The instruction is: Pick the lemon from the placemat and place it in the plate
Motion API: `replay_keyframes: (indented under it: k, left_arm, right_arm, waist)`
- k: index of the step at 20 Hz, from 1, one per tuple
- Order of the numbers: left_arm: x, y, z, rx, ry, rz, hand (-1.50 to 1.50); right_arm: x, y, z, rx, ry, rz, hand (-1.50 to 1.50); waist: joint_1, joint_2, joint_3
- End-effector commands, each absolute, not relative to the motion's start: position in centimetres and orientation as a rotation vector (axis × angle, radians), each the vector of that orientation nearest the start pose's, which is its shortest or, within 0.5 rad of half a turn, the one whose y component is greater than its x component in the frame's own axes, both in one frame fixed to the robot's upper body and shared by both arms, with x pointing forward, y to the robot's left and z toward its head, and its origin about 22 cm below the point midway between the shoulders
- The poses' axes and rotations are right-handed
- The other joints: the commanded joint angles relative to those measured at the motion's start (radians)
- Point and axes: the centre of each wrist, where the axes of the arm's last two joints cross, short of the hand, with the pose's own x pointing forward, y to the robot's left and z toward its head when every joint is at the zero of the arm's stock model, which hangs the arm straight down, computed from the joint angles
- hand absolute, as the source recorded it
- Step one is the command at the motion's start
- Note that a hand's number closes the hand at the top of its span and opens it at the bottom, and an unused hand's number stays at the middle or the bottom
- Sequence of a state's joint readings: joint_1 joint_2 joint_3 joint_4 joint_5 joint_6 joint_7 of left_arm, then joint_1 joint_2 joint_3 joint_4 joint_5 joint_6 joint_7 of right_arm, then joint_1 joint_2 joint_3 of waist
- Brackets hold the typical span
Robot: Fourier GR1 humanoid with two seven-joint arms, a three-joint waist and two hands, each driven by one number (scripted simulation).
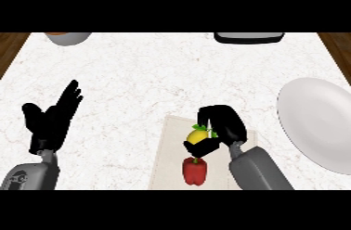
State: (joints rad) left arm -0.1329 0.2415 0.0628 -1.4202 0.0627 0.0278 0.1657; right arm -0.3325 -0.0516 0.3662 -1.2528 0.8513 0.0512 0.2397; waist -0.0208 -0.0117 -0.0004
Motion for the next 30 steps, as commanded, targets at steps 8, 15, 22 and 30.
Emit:
replay_keyframes:
  k: [8,15,22,30]
  left_arm:
    - [27.8,29.8,1.6,0.214,-1.393,-0.035,0.00]
    - [27.9,27.8,0.8,0.189,-1.418,-0.066,0.00]
    - [28.0,29.1,1.1,0.189,-1.393,-0.067,0.00]
    - [27.5,30.7,1.7,0.186,-1.412,-0.073,0.00]
  right_arm:
    - [26.4,-15.9,7.5,-1.226,-1.593,0.685,1.50]
    - [24.9,-20.1,11.9,-1.269,-1.496,0.395,1.50]
    - [24.3,-28.1,10.0,-1.298,-1.455,0.237,1.50]
    - [24.1,-36.6,9.9,-1.322,-1.349,0.280,1.50]
  waist:
    - [-0.019,0.003,-0.001]
    - [0.010,0.010,0.000]
    - [0.016,0.012,0.001]
    - [0.018,0.011,0.001]
